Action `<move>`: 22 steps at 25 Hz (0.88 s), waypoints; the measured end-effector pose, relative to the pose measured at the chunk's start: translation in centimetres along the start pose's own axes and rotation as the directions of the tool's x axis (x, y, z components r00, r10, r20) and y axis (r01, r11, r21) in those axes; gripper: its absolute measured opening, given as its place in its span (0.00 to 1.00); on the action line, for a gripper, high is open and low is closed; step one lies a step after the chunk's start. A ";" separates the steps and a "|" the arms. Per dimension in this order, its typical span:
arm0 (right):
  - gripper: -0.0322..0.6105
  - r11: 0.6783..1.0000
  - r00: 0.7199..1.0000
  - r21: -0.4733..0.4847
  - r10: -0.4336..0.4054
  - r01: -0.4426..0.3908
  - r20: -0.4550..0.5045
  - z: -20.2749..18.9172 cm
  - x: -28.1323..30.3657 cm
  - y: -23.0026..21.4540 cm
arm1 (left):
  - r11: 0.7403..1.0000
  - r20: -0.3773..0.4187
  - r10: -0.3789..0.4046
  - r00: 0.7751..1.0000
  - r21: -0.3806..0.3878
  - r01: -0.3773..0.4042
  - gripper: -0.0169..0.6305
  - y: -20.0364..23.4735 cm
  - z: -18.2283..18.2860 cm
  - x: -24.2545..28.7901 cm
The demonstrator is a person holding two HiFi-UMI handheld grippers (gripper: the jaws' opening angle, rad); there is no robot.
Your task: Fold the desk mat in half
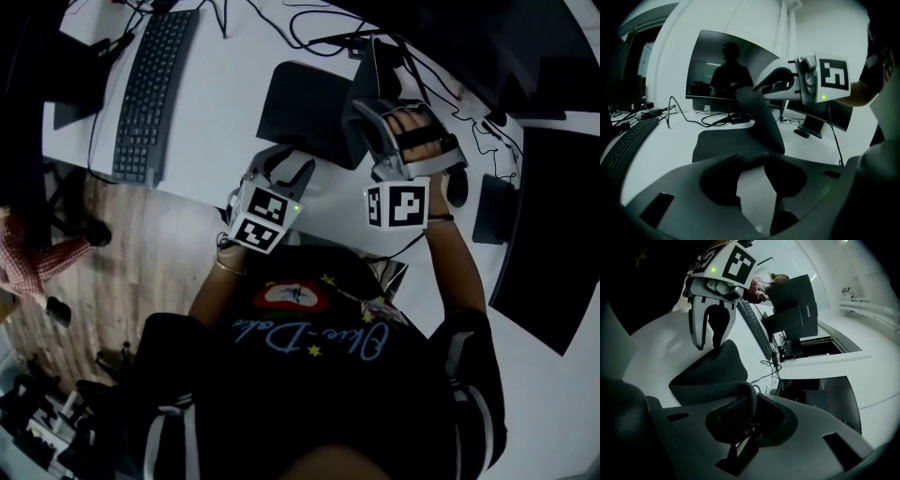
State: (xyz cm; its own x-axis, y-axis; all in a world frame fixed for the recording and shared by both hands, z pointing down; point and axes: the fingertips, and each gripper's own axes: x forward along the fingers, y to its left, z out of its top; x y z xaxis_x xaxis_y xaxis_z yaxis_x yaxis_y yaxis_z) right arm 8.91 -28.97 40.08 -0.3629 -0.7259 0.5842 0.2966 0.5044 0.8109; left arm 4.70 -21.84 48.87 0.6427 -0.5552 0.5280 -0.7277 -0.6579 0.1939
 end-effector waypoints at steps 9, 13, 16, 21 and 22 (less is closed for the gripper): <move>0.12 0.997 0.993 -0.025 0.081 -0.079 0.090 5.9 4.7 1.9 | 0.989 -0.027 0.092 0.995 -0.113 -0.094 0.22 4.2 -3.5 -3.9; 0.12 0.987 0.982 -0.086 0.146 -0.136 0.118 8.3 6.1 3.9 | 0.985 -0.013 0.105 0.994 -0.136 -0.106 0.22 5.1 -3.8 -5.0; 0.13 0.973 0.971 -0.133 0.207 -0.191 0.119 9.5 7.0 5.7 | 0.984 -0.013 0.115 0.993 -0.139 -0.115 0.21 5.7 -4.2 -5.6; 0.15 0.948 0.952 -0.178 0.286 -0.264 0.112 10.7 8.0 7.4 | 0.980 -0.011 0.129 0.992 -0.152 -0.129 0.20 6.7 -4.6 -6.4; 0.16 0.946 0.950 -0.176 0.292 -0.271 0.111 10.9 8.1 7.4 | 0.979 -0.010 0.132 0.991 -0.154 -0.131 0.20 6.9 -4.7 -6.5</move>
State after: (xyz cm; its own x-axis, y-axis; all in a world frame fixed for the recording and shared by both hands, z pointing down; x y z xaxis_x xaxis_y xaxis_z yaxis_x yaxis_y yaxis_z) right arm -1.49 -26.00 51.21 -0.3563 -0.4900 0.7956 0.5345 0.5915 0.6037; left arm -5.60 -20.35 50.62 0.5390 -0.6319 0.5569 -0.8340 -0.4930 0.2477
